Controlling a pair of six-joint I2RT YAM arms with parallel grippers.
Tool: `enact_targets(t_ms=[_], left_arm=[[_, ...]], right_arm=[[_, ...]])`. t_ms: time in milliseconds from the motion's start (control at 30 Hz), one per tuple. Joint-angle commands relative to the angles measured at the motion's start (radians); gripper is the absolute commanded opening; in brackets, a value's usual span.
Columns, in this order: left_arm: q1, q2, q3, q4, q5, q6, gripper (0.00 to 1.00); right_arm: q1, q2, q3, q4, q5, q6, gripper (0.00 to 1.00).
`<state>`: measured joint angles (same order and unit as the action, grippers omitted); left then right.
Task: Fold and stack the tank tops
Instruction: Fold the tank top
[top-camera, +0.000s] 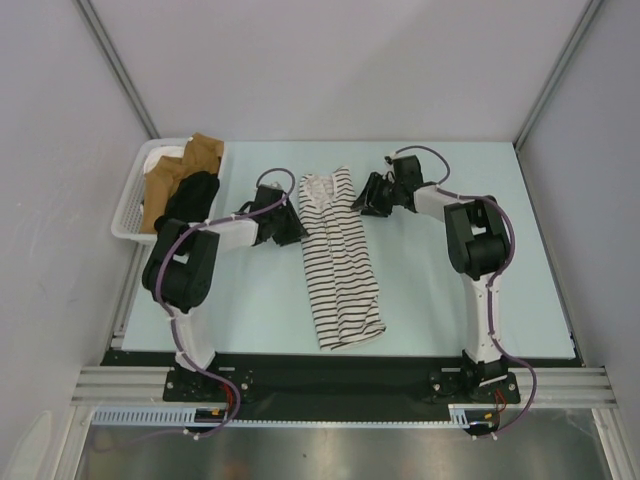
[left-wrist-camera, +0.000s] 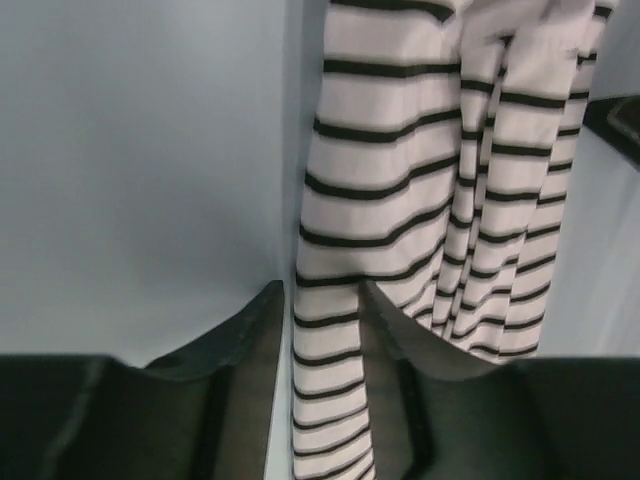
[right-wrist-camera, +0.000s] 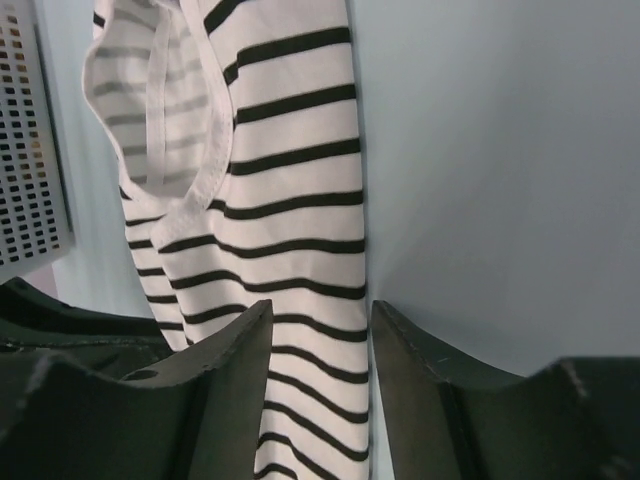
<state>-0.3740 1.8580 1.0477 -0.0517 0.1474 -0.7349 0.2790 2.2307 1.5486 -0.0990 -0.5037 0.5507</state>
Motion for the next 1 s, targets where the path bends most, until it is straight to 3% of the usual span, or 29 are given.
enact_targets(t_ms=[0,100,133,233,333,467,500,567,600,633,700,733,767,867,967], left_arm=[[0.026,0.076,0.090,0.018,0.029,-0.009,0.39],[0.027,0.156,0.199,-0.031,0.035,0.000,0.25],[0.029,0.173,0.225,-0.042,0.029,0.002,0.17],[0.047,0.249,0.364,-0.082,0.043,0.002,0.09],[0.072,0.340,0.477,-0.134,0.043,0.011,0.03],[0.096,0.426,0.653,-0.209,0.044,0.022,0.03],[0.098,0.435,0.670,-0.220,0.041,0.028,0.03],[0.101,0.428,0.678,-0.241,0.026,0.034,0.08],[0.101,0.416,0.666,-0.246,0.018,0.040,0.14],[0.101,0.373,0.644,-0.246,0.005,0.045,0.33],[0.103,0.311,0.545,-0.232,-0.041,0.054,0.50],[0.103,0.246,0.505,-0.234,-0.061,0.060,0.67],[0.101,0.206,0.427,-0.237,-0.086,0.063,0.72],[0.095,0.033,0.216,-0.177,-0.079,0.078,0.74],[0.052,-0.141,-0.007,-0.134,-0.075,0.088,0.74]], right_arm=[[-0.001,0.063,0.048,0.013,-0.013,0.014,0.49],[0.002,0.105,0.100,0.007,-0.003,0.020,0.37],[0.002,0.113,0.114,0.002,0.010,0.020,0.27],[-0.001,0.162,0.182,-0.013,0.024,0.032,0.00],[-0.017,0.194,0.211,0.007,0.045,0.067,0.00],[-0.049,0.202,0.209,0.083,0.064,0.133,0.00],[-0.061,0.210,0.223,0.090,0.057,0.147,0.05],[-0.067,0.219,0.261,0.078,0.034,0.143,0.26],[-0.070,0.213,0.263,0.070,0.031,0.124,0.46],[-0.069,0.186,0.258,0.053,0.033,0.112,0.53],[-0.070,0.140,0.194,0.051,0.033,0.088,0.58],[-0.070,0.107,0.151,0.062,0.034,0.075,0.64],[-0.070,0.042,0.110,0.068,0.034,0.068,0.66],[-0.055,-0.086,-0.109,0.090,0.048,0.063,0.68],[-0.008,-0.297,-0.400,0.137,0.102,0.074,0.62]])
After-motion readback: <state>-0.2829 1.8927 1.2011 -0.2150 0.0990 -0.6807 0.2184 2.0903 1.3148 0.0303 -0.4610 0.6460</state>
